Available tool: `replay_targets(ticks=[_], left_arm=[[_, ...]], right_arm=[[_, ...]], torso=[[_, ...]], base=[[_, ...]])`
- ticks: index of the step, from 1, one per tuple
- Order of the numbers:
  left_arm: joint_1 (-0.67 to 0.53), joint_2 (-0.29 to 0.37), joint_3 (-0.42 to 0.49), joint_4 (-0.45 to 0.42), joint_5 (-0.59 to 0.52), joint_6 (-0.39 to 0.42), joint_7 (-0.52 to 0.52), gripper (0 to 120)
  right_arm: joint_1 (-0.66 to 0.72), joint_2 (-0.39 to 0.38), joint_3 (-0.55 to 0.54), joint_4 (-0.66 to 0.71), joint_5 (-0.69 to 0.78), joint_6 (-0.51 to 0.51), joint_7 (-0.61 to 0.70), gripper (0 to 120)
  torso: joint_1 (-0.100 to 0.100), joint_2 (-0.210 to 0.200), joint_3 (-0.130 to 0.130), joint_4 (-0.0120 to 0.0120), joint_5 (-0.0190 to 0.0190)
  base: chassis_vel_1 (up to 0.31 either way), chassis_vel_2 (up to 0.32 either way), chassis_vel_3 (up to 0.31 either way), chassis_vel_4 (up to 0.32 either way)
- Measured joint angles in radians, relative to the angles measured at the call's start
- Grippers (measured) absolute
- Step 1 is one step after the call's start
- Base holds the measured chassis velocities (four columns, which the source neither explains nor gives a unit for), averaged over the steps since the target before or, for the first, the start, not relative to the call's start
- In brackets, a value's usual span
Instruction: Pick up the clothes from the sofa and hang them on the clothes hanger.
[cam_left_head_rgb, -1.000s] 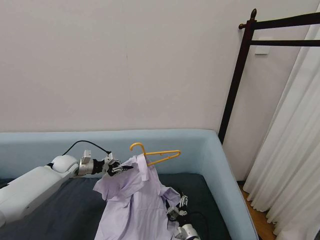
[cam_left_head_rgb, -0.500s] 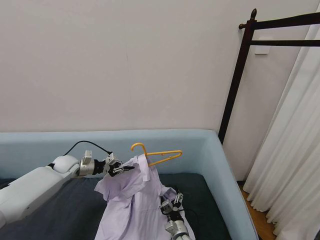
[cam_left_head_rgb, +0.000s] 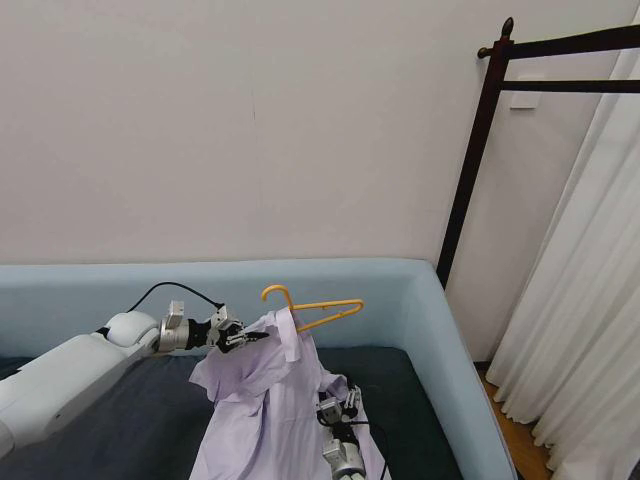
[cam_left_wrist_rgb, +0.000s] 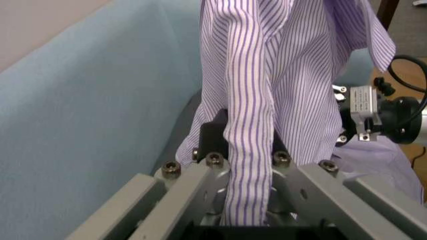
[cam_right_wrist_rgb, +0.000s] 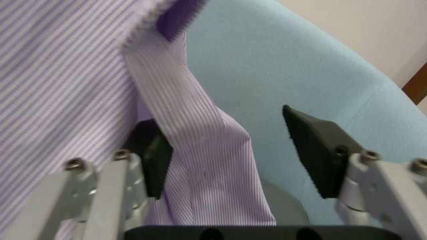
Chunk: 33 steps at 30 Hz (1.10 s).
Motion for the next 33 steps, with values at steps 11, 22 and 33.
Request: replay_targets(ticks=[11, 22, 33], left_arm=[[-0.006, -0.002, -0.001, 0.011, 0.003, -0.001, 0.002, 1], [-0.004, 0.008, -0.006, 0.001, 0.002, -0.007, 0.005, 1], [0.047, 0.051, -0.056, -0.008, 0.002, -0.076, 0.009, 1]], right_arm=[[-0.029, -0.009, -0.011, 0.031, 0.013, -0.002, 0.006, 17], [-0.009, -0.060, -0.031, 0.067, 0.100, 0.011, -0.016, 0], [0.119, -0.246, -0.082, 0.212, 0.374, -0.042, -0.170, 0]], torso=[[0.000, 0.000, 0.000, 0.0000, 0.0001], [0.000, 0.000, 0.000, -0.0001, 0.0002], [0.000, 0.000, 0.000, 0.0001, 0.0001]], base=[[0.000, 0.000, 0.000, 0.000], [0.000, 0.000, 0.000, 0.000], [0.000, 0.000, 0.000, 0.000]])
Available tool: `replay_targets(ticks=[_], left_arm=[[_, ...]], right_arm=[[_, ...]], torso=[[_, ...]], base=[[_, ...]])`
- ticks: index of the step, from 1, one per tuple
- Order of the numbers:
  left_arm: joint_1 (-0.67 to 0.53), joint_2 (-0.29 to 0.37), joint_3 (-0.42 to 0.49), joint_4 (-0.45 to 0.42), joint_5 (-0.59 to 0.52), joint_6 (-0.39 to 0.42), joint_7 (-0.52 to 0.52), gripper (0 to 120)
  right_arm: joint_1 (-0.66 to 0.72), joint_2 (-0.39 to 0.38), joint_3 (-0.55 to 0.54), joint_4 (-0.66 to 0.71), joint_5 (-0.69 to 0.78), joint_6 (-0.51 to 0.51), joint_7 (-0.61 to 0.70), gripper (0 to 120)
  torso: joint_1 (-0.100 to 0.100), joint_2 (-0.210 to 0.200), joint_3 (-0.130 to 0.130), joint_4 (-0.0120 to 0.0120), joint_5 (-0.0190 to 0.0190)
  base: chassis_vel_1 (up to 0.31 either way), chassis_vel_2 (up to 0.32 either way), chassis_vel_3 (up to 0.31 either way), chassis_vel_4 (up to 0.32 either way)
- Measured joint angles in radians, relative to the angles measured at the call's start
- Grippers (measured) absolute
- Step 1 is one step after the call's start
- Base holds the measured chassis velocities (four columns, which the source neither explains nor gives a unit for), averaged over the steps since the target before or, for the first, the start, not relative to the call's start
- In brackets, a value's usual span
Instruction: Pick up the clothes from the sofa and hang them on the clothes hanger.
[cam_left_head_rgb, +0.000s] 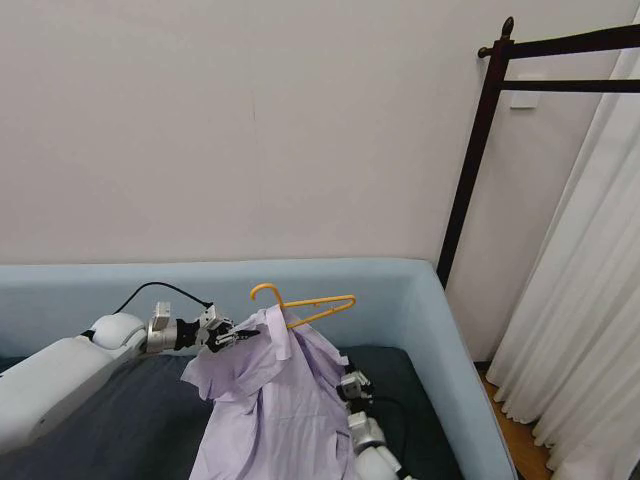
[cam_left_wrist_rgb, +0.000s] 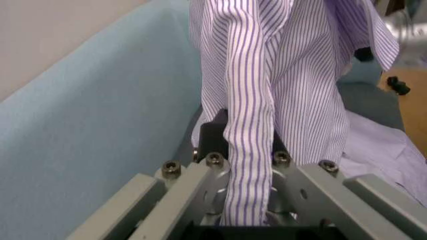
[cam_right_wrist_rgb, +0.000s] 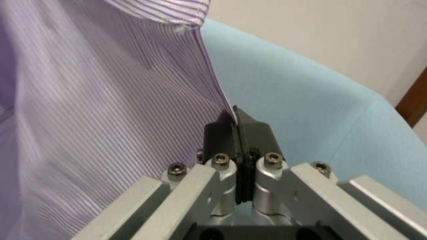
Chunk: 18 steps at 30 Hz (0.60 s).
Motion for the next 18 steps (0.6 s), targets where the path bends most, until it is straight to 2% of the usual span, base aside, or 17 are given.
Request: replay_targets(ticks=[7, 12, 18], left_arm=[[0.024, 0.009, -0.019, -0.014, 0.005, -0.026, 0.010, 1], [0.028, 0.010, -0.029, -0.010, 0.013, -0.039, 0.021, 1], [0.033, 0.010, -0.040, -0.002, 0.028, -0.056, 0.039, 1]], right_arm=[[0.087, -0.123, -0.050, 0.069, 0.196, -0.039, -0.166, 0], [0.129, -0.175, -0.076, 0.104, 0.244, -0.047, -0.230, 0], [0.172, -0.207, -0.089, 0.141, 0.300, -0.071, -0.249, 0]], torso=[[0.000, 0.000, 0.000, -0.0002, 0.0001], [0.000, 0.000, 0.000, -0.0002, 0.0001], [0.000, 0.000, 0.000, -0.0001, 0.0001]], base=[[0.000, 0.000, 0.000, 0.000], [0.000, 0.000, 0.000, 0.000], [0.000, 0.000, 0.000, 0.000]])
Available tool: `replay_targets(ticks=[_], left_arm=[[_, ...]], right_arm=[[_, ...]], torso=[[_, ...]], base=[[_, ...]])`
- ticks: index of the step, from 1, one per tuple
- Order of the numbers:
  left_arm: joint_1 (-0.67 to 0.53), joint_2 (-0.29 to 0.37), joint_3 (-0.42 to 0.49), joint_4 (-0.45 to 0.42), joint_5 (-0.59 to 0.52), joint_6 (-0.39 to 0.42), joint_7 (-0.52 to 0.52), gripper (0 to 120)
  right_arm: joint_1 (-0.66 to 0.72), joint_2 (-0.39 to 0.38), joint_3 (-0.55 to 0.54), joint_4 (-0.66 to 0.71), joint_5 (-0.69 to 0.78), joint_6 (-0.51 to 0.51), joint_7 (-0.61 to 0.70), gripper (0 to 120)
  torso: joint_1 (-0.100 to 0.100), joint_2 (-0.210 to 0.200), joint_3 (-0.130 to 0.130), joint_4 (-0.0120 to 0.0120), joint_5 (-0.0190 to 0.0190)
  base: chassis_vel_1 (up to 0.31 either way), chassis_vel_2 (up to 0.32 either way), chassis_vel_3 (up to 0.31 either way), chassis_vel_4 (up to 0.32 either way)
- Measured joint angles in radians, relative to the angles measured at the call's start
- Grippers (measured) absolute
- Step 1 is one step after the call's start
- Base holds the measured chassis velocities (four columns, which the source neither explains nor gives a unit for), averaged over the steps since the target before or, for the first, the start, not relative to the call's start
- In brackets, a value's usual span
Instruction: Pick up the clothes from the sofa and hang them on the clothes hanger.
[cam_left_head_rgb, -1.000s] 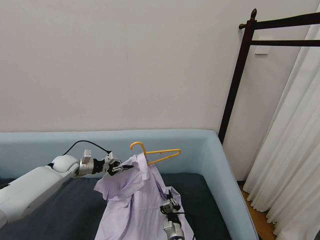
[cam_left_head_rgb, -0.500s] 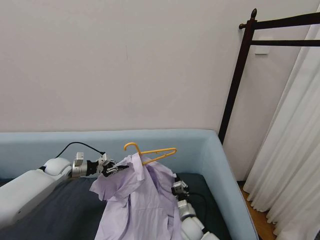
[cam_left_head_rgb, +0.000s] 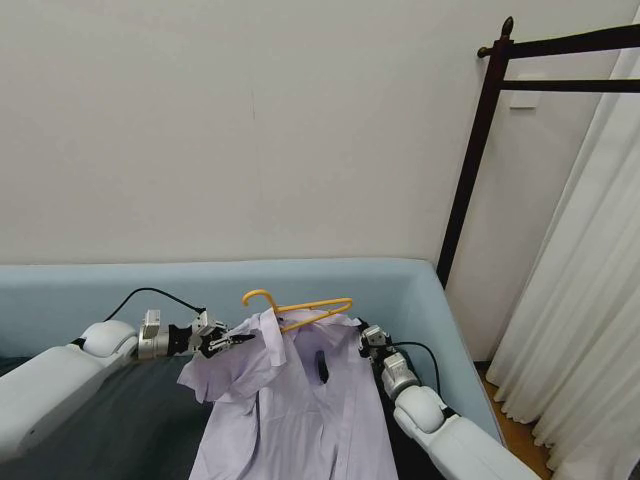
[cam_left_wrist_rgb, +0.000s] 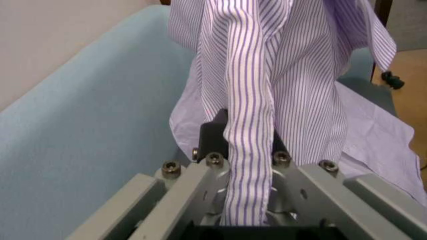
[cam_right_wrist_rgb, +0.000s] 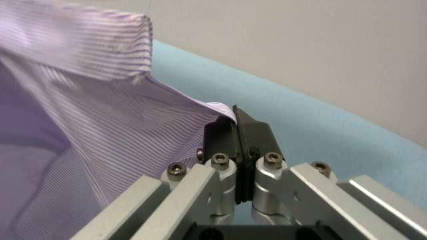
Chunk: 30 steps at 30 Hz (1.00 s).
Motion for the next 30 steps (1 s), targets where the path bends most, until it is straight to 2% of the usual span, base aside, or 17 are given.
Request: replay_targets(ticks=[7, 17, 26, 30], left_arm=[[0.027, -0.001, -0.027, 0.017, 0.039, -0.016, 0.009, 1], [0.035, -0.001, -0.044, 0.034, 0.096, -0.005, -0.012, 1], [0.005, -0.015, -0.026, 0.050, 0.103, 0.025, -0.057, 1], [-0.036, -0.023, 0.011, 0.046, 0.101, 0.042, -0.075, 1]], right_arm=[[0.044, -0.013, -0.003, 0.053, 0.053, -0.085, 0.019, 0], [0.053, -0.045, -0.010, 0.149, -0.006, -0.055, 0.028, 0], [-0.027, -0.133, -0.022, 0.374, -0.047, -0.047, 0.028, 0], [-0.066, -0.181, -0.030, 0.482, -0.051, -0.047, 0.027, 0]], torso=[[0.000, 0.000, 0.000, 0.0000, -0.0001], [0.000, 0.000, 0.000, -0.0001, -0.0002], [0.000, 0.000, 0.000, -0.0001, 0.0000], [0.000, 0.000, 0.000, -0.0001, -0.0001]], base=[[0.000, 0.000, 0.000, 0.000], [0.000, 0.000, 0.000, 0.000], [0.000, 0.000, 0.000, 0.000], [0.000, 0.000, 0.000, 0.000]])
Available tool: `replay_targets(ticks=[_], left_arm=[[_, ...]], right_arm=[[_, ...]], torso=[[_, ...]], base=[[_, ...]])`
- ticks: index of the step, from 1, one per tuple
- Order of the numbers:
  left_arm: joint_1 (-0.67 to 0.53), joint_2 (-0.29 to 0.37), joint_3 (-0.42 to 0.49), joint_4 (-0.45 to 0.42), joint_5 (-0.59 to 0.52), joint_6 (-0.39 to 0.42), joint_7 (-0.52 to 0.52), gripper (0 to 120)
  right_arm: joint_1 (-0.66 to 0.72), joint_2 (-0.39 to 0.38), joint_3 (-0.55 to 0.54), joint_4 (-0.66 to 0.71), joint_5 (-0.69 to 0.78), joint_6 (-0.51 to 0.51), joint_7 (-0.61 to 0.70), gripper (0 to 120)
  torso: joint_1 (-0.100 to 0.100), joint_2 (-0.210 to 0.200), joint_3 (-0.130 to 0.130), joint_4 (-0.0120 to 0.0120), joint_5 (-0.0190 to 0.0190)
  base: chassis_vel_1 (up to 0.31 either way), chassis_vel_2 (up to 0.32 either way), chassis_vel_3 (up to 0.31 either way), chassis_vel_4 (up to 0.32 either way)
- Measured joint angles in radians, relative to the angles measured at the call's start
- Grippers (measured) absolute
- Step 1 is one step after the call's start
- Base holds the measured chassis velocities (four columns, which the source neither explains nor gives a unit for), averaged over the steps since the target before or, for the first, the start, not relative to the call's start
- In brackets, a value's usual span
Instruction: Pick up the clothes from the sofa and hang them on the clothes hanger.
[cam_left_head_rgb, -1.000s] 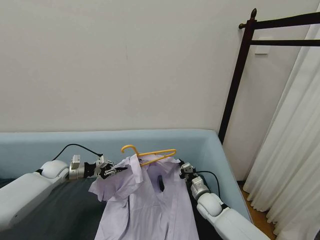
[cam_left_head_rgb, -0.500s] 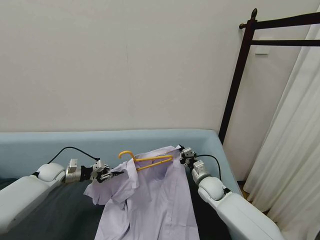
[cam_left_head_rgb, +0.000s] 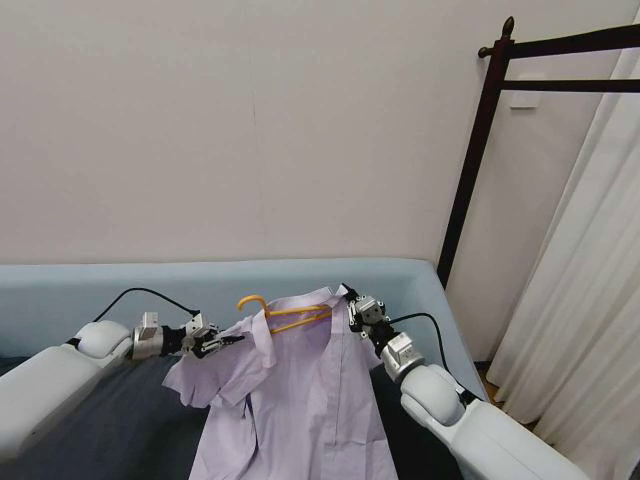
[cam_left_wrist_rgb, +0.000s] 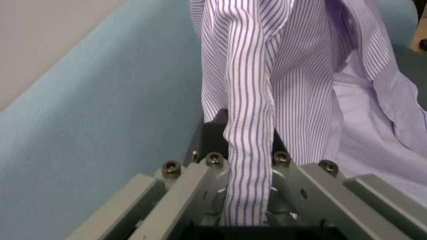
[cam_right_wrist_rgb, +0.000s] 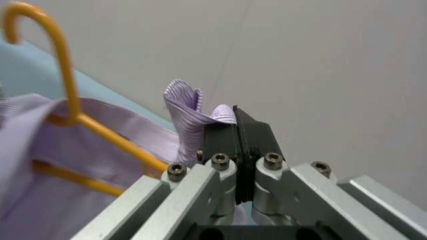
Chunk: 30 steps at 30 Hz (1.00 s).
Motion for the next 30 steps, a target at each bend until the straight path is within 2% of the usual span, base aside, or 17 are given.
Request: replay_targets(ticks=[4, 7, 9, 12, 13, 17, 23, 30], left_arm=[[-0.037, -0.006, 0.032, -0.008, -0.030, 0.016, -0.007, 1], [-0.084, -0.004, 0.086, -0.033, -0.093, 0.049, -0.010, 1], [-0.154, 0.006, 0.161, -0.068, -0.180, 0.093, -0.004, 1], [-0.273, 0.008, 0.257, -0.075, -0.242, 0.120, 0.023, 1], [-0.273, 0.008, 0.257, -0.075, -0.242, 0.120, 0.023, 1], [-0.409, -0.012, 0.338, -0.045, -0.295, 0.137, 0.060, 1], [-0.541, -0.032, 0.426, -0.035, -0.382, 0.167, 0.089, 1], [-0.626, -0.038, 0.472, -0.038, -0.441, 0.187, 0.118, 1]], right_arm=[[-0.009, -0.026, -0.019, 0.059, -0.020, 0.000, -0.002, 0], [-0.008, -0.038, -0.031, 0.100, -0.035, -0.002, -0.004, 0], [0.008, -0.041, -0.040, 0.129, -0.044, -0.010, 0.004, 0], [0.043, -0.052, -0.052, 0.153, -0.060, -0.014, 0.007, 0], [0.043, -0.052, -0.052, 0.153, -0.060, -0.014, 0.007, 0], [0.104, -0.092, -0.074, 0.177, -0.094, -0.010, -0.003, 0], [0.183, -0.133, -0.105, 0.181, -0.150, 0.007, -0.019, 0], [0.229, -0.147, -0.122, 0.147, -0.227, 0.021, -0.026, 0]], torso=[[0.000, 0.000, 0.000, 0.0000, 0.0000], [0.000, 0.000, 0.000, 0.0000, 0.0000], [0.000, 0.000, 0.000, 0.0000, -0.0001], [0.000, 0.000, 0.000, 0.0002, 0.0000], [0.000, 0.000, 0.000, 0.0002, 0.0000], [0.000, 0.000, 0.000, 0.0000, 0.0002], [0.000, 0.000, 0.000, 0.0002, 0.0001], [0.000, 0.000, 0.000, 0.0001, 0.0000]], base=[[0.000, 0.000, 0.000, 0.000], [0.000, 0.000, 0.000, 0.000], [0.000, 0.000, 0.000, 0.000], [0.000, 0.000, 0.000, 0.000], [0.000, 0.000, 0.000, 0.000], [0.000, 0.000, 0.000, 0.000], [0.000, 0.000, 0.000, 0.000], [0.000, 0.000, 0.000, 0.000]])
